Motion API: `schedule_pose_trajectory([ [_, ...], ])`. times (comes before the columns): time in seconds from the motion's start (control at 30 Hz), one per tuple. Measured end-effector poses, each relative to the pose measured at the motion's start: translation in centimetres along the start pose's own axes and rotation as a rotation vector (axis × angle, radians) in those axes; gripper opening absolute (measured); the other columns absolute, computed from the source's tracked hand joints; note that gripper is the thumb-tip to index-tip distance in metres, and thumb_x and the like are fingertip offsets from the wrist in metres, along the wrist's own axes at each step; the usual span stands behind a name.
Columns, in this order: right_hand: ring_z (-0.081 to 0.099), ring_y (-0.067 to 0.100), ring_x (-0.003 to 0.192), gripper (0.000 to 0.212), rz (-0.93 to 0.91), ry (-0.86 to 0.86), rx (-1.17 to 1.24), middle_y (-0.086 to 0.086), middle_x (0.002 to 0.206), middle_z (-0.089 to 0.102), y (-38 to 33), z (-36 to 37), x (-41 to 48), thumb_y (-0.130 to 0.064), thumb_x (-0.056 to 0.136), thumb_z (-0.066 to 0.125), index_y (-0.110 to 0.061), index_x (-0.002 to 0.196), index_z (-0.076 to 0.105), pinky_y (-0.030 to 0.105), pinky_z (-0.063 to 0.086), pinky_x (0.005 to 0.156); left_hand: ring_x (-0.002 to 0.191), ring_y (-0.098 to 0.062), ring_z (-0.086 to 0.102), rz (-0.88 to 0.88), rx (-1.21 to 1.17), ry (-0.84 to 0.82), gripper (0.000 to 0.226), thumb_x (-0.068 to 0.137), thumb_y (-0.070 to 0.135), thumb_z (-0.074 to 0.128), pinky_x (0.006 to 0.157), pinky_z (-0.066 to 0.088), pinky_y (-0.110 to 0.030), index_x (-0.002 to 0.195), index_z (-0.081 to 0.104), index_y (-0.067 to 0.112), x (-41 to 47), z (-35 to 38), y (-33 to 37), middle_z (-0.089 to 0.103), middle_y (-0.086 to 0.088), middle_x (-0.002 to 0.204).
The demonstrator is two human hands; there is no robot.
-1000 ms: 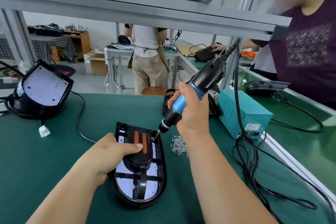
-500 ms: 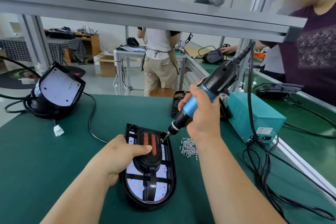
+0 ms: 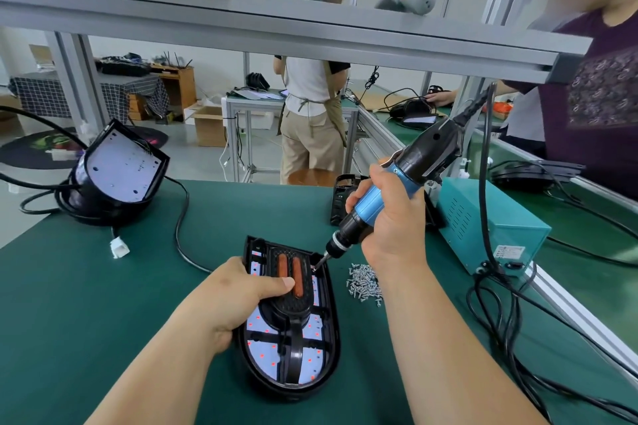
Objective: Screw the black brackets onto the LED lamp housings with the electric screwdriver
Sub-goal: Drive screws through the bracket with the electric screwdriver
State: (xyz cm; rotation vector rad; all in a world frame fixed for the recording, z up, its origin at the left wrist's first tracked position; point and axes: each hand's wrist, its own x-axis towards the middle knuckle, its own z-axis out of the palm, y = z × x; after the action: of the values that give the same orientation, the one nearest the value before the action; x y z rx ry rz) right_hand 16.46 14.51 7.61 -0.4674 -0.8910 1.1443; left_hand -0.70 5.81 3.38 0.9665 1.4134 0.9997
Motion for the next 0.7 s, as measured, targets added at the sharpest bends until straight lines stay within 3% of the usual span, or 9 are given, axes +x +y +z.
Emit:
schedule_pose_trajectory([
  [0.27,0.047,0.019,0.049,0.018,0.012,0.003,0.022,0.004,0.054,0.049,-0.24,0.06,-0.08,-0.016,0.076,0.068,-0.015,0.082,0.051,0.029,0.046,0.053,0.092,-0.037,0.073,-0.008,-0.002,0.022,0.023,0.084,0.004,0.073,0.096,0.053,-0.054,0.106,0.069,-0.002,-0.05,0.04,0.0,0.076,-0.02,0.096],
  [0.7,0.046,0.02,0.048,0.018,0.012,0.0,0.002,0.005,0.055,0.048,-0.29,0.21,-0.13,-0.018,0.076,0.068,-0.016,0.079,0.05,0.028,0.045,0.053,0.087,-0.039,0.074,-0.007,-0.02,0.023,0.019,0.083,0.002,0.073,0.09,0.055,-0.055,0.101,0.071,-0.003,0.05,0.1,0.0,0.075,-0.022,0.094],
])
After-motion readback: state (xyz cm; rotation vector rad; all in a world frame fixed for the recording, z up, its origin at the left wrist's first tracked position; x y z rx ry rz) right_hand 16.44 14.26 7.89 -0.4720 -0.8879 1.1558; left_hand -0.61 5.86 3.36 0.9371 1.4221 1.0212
